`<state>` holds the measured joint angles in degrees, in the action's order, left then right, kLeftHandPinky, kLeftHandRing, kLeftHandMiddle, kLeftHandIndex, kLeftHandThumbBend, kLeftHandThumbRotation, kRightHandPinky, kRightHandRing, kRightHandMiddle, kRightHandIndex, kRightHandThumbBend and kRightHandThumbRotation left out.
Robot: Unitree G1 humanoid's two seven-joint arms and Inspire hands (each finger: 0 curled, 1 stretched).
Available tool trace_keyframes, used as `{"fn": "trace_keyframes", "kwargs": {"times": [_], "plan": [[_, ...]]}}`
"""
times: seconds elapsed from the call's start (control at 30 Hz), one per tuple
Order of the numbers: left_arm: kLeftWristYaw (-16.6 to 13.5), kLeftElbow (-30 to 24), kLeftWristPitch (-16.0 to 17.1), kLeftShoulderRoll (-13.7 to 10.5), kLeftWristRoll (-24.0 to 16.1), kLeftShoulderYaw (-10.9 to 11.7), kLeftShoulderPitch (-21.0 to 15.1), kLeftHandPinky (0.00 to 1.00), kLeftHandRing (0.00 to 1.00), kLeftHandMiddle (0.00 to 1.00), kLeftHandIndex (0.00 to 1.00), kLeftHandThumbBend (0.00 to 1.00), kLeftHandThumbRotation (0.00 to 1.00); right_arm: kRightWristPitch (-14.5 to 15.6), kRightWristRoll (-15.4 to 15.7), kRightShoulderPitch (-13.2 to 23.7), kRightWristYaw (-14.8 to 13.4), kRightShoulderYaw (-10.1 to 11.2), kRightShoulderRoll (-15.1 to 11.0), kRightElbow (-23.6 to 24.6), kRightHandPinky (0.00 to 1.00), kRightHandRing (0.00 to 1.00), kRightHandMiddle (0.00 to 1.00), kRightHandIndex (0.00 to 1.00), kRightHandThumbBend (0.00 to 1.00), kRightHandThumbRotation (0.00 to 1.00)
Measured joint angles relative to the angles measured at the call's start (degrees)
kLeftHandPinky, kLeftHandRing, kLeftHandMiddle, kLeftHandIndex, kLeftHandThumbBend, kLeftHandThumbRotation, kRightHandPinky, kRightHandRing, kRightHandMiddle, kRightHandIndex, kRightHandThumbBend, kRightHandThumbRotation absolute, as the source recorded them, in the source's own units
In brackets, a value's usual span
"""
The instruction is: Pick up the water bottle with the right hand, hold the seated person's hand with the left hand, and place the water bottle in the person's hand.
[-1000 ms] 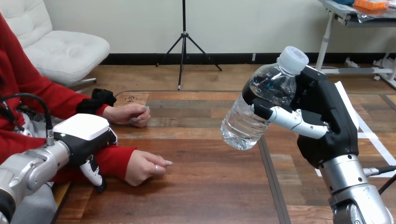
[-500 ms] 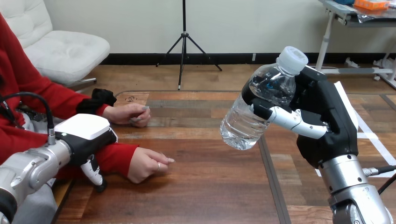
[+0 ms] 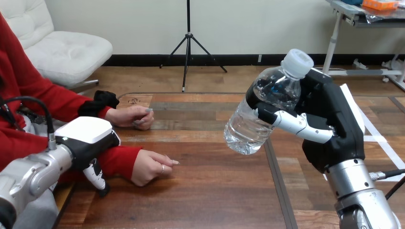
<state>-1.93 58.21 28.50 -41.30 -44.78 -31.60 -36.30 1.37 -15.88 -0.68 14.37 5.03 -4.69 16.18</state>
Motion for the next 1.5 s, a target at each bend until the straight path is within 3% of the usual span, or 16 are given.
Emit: {"fn": "trace_keyframes", "kwargs": {"times": [0.63,1.13,1.5], "plan": [[-0.28,-3.93,0.21,-0.95,1.8,2.39,4.05,0.3,0.36,0.41,0.41,0.91,0.0,-0.77,0.31,0.0,-0.32,-0.78,0.28,-2.97,0.31,0.37,0.44,0.45,0.81,0.0],[-0.86,-7.97,0.45,-0.64,3.73,4.87,8.83,0.28,0.33,0.39,0.37,0.9,0.0,-2.42,1.85,0.0,-0.31,-2.98,0.73,-6.47,0.33,0.38,0.45,0.45,0.83,0.0],[1.49,-13.77,-0.5,-1.35,5.0,7.95,12.39,0.27,0.32,0.38,0.38,0.89,0.0,-3.3,3.21,0.07,-0.38,-4.2,1.94,-10.2,0.34,0.39,0.45,0.46,0.84,0.0]]}}
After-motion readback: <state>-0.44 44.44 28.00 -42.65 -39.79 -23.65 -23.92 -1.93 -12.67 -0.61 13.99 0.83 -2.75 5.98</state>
